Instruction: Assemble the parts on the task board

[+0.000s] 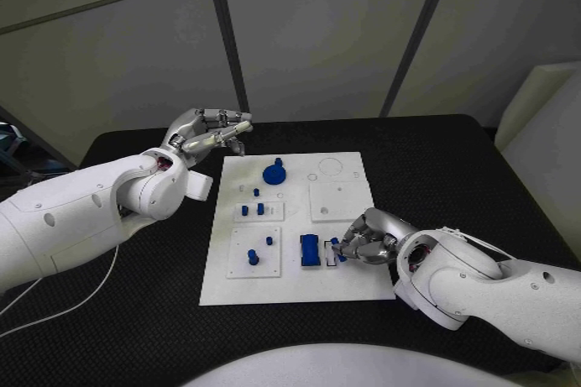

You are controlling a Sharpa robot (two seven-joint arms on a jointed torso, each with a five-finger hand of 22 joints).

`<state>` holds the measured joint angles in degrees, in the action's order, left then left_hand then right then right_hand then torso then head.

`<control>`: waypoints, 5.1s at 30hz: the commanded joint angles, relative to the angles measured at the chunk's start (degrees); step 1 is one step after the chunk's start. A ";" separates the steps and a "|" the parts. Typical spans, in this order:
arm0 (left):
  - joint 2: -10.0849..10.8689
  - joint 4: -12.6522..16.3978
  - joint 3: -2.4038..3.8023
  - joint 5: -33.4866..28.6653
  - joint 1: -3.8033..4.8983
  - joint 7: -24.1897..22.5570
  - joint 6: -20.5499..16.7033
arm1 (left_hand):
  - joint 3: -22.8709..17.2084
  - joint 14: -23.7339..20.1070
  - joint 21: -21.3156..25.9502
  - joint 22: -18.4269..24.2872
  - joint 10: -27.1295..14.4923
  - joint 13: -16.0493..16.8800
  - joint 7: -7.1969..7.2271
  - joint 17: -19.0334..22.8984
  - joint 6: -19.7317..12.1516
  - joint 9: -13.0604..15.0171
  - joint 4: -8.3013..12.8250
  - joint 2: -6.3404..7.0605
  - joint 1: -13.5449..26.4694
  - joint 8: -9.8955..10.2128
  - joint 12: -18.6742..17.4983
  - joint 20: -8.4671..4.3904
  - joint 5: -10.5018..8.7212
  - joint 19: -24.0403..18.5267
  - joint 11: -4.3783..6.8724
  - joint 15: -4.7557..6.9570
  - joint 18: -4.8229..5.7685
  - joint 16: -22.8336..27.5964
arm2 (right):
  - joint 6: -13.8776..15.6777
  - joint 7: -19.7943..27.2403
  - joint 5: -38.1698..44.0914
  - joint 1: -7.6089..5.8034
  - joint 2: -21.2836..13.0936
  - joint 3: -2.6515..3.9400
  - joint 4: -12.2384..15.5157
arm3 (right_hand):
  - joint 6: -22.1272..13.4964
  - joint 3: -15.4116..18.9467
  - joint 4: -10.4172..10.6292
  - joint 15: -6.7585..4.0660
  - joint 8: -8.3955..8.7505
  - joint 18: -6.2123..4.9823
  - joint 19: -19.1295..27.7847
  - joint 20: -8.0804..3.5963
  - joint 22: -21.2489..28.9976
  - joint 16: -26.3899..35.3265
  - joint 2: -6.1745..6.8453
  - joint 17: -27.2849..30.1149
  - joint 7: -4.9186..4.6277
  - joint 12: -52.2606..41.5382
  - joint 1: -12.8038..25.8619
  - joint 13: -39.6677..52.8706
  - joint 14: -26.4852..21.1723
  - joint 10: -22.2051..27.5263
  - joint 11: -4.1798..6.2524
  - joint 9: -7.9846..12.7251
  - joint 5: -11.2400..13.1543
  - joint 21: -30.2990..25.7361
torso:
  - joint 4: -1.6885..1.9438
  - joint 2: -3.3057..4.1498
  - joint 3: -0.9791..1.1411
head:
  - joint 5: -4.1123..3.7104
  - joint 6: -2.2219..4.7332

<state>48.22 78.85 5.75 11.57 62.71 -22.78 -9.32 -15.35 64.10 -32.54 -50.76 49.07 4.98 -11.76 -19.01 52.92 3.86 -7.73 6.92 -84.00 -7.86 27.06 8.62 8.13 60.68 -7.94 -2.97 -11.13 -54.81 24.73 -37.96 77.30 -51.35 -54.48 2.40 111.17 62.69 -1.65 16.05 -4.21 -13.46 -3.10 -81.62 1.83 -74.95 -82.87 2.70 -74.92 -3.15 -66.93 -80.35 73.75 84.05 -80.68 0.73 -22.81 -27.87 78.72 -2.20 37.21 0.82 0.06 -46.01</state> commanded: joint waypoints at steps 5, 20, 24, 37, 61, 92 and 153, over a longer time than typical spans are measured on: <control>-0.13 0.17 0.04 -0.23 0.08 -0.51 0.69 | -0.02 -0.41 0.29 0.06 -0.32 -0.08 0.01 0.10 -0.47 0.05 0.41 0.11 -0.45 -0.21 0.38 0.08 0.16 -0.03 -0.04 -0.16 0.66 -0.27 | -1.61 0.30 -2.26 -0.09 1.57 0.03 -1.30 | 0.15 -0.08 0.41 -0.29 0.09 -0.41 -0.30 0.11 -0.09 -0.26 0.01 -4.79 -0.38 -0.11 0.90 0.05 3.92 -0.37 0.13 0.02 -0.09 0.24 | -0.06 0.03 0.00 | 0.18 -0.09; -0.09 0.19 0.04 -0.23 0.08 -0.59 0.55 | -0.02 -0.41 0.29 0.06 -0.32 -0.08 0.01 0.10 -0.47 0.05 0.41 0.11 -0.45 -0.21 0.38 0.08 0.16 -0.03 -0.04 -0.16 0.66 -0.27 | -4.45 -0.35 -2.80 -0.07 3.23 0.02 -2.74 | 0.84 0.53 0.52 -0.31 -0.26 -0.41 -0.27 0.11 -0.09 -0.30 0.18 -4.89 -0.23 -0.16 3.78 0.18 3.93 -0.50 0.21 -0.18 0.43 0.20 | -0.08 -0.05 0.04 | 0.47 -0.28; -0.10 0.17 0.04 -0.23 0.08 -0.65 0.46 | -0.02 -0.41 0.29 0.06 -0.32 -0.08 0.01 0.10 -0.47 0.05 0.41 0.11 -0.45 -0.21 0.38 0.08 0.16 -0.03 -0.04 -0.16 0.66 -0.27 | -4.84 -0.19 -2.81 -0.07 3.38 0.02 -2.79 | 1.40 2.84 0.60 -0.27 -0.65 -0.40 -0.30 0.14 -0.16 -0.34 0.70 -4.97 -0.19 -0.41 8.11 0.41 3.94 -0.71 0.19 -0.41 -0.44 0.22 | -0.07 -0.07 0.05 | 0.51 -0.32; -0.01 0.11 0.04 -0.23 0.08 -0.57 0.40 | -0.04 -0.43 0.29 0.06 -0.37 -0.10 0.01 0.15 -0.48 0.05 0.43 0.12 -0.44 -0.27 0.47 0.08 0.16 -0.03 -0.05 -0.17 0.67 -0.29 | -5.58 0.67 -2.38 -0.06 3.30 0.01 -2.18 | 1.83 5.56 0.49 -0.55 -1.50 -0.36 -0.42 -0.10 -0.45 -0.48 -0.12 -5.23 0.21 -1.49 10.38 1.35 3.99 -1.26 0.51 -0.97 4.41 0.36 | -0.10 -0.06 0.04 | 0.57 -0.39; -0.18 -0.34 0.04 -0.23 0.07 -0.40 0.38 | -0.06 -0.44 0.30 0.06 -0.39 -0.10 0.00 0.18 -0.50 0.05 0.43 0.10 -0.42 -0.30 0.53 0.08 0.16 -0.03 -0.05 -0.17 0.67 -0.31 | -4.66 2.12 -1.00 -0.05 1.41 0.00 -0.80 | 1.56 9.29 0.36 -0.57 -2.10 -0.34 -0.48 -0.11 -0.64 -0.54 -1.47 -5.41 0.31 -1.64 13.56 1.74 4.03 -1.37 0.55 -1.42 7.61 0.41 | -0.19 -0.11 0.10 | 0.52 -0.45; -0.31 -0.57 0.04 -0.23 0.07 -0.10 0.42 | -0.06 -0.44 0.30 0.06 -0.39 -0.10 0.00 0.18 -0.50 0.05 0.43 0.10 -0.42 -0.30 0.53 0.08 0.16 -0.03 -0.05 -0.17 0.67 -0.31 | -7.09 3.37 -1.70 -0.06 2.67 0.00 -5.29 | 1.28 8.71 -3.62 -0.64 -2.64 -0.30 -0.52 -0.20 -0.89 -0.68 -3.43 -5.75 0.36 -1.88 3.91 2.24 4.09 -1.50 0.64 -1.75 15.49 0.42 | 0.01 0.01 0.08 | 0.57 -0.60; -6.33 -7.13 -2.56 -10.97 -0.75 -3.13 -12.46 | 5.46 -37.61 27.58 33.74 -21.09 -4.98 5.84 19.01 -25.59 -3.86 2.69 -2.79 41.47 3.83 -18.06 -0.87 -3.86 -39.63 3.09 -1.25 3.37 44.88 | 1.68 57.33 -57.47 -8.43 15.44 1.19 -39.62 | -35.67 6.05 -11.91 8.64 13.46 -2.78 55.69 5.77 65.91 77.26 -2.70 67.10 -3.15 60.96 35.02 -65.18 -55.76 53.62 -5.80 16.63 22.46 -72.01 | 0.32 -5.29 -0.90 | 0.10 9.06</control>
<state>41.79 71.00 3.21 0.50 61.97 -25.05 -18.64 -13.42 35.90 -6.76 -23.08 37.94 0.87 -8.04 -0.91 37.04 0.93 -6.82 5.59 -57.67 -5.33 12.21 10.51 5.74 28.54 -6.56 -5.72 -11.09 -13.46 23.40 17.37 22.93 -59.60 -39.01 3.57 70.63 36.88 6.02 5.63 6.04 -1.11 -8.41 -35.38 10.36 -12.34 -7.64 -1.21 -10.66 -8.58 -8.13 -61.83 11.68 38.60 -36.93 -6.92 -8.42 -7.37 9.16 -2.89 32.31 -0.12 0.24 -37.74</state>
